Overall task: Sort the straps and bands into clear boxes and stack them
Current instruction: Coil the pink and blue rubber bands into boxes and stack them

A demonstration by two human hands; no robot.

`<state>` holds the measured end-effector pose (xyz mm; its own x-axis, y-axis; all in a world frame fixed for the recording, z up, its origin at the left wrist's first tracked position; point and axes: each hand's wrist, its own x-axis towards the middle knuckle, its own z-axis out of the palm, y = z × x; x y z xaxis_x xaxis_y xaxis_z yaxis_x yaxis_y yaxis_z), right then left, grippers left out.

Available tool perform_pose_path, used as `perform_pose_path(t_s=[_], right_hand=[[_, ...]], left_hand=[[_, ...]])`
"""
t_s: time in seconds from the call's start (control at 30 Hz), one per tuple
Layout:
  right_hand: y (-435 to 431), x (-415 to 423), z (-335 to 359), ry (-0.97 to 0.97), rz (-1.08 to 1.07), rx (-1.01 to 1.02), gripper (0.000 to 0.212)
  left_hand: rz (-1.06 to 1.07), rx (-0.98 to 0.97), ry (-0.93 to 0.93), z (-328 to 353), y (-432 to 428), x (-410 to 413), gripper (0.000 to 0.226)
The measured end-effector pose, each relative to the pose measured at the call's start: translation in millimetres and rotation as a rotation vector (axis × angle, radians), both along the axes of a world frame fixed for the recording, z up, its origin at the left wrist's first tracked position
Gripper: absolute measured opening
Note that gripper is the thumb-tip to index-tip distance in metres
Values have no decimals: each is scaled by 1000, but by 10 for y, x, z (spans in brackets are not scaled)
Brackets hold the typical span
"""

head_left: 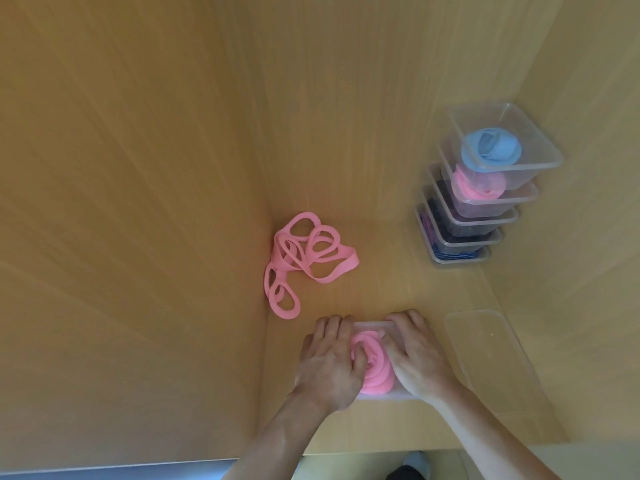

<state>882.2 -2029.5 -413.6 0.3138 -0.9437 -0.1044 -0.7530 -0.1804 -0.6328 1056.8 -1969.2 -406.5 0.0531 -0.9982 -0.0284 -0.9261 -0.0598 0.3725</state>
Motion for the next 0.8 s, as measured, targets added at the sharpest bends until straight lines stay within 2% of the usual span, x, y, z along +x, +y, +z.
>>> perform_pose_path(t_s=[0.1, 0.17, 0.33, 0.43, 0.53, 0.67, 0.73, 0.8], right_hand=[[24, 27, 68, 259, 110, -143, 56], [26, 47, 101, 352, 158, -186, 70], [3, 41, 68, 238, 140, -78, 57], [9, 46, 75, 248, 113, -111, 54], [38, 58, 135, 344, 213, -229, 62], [83, 34, 220, 219, 407, -242, 59], [115, -23, 268, 247, 474, -191, 71], [134, -99, 324, 308, 548, -153, 95]], left_hand=[[-7, -4, 6, -7, 6, -2, 58], [-6, -5, 14, -10, 7, 2, 57], [-18, -7, 16, -7, 0, 5, 60], [-17, -8, 2, -7, -1, -2, 62], [-16, -10, -4, -10, -4, 0, 62], [-27, -11, 139, -14, -26, 41, 57], [2, 0, 284, -9, -29, 103, 56], [61, 13, 378, -18, 8, 158, 61]])
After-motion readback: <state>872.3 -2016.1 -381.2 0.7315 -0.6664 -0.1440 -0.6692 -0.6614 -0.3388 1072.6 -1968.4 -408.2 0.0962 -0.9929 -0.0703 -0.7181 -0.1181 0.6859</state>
